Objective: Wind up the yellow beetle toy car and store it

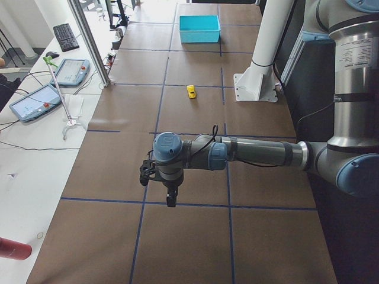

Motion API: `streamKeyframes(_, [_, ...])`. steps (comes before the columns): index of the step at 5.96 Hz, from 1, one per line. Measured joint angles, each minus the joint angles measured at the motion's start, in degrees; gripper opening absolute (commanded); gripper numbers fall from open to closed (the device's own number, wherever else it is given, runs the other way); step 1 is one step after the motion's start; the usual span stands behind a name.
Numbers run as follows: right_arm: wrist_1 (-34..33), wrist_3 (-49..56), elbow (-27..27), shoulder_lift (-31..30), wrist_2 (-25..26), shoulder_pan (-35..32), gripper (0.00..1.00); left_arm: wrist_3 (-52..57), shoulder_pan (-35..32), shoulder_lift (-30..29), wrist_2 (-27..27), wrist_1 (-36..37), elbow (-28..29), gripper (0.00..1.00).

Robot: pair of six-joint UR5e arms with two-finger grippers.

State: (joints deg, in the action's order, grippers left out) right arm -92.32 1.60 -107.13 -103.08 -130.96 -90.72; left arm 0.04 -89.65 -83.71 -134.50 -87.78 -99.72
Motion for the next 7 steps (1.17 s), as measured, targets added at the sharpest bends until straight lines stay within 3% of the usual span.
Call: streamKeyframes(7, [0.5,-0.2,1.7,0.9,-0.1,0.5,1.0,0.4,0.0,0.4,0.1,-0.2,0.2,1.0])
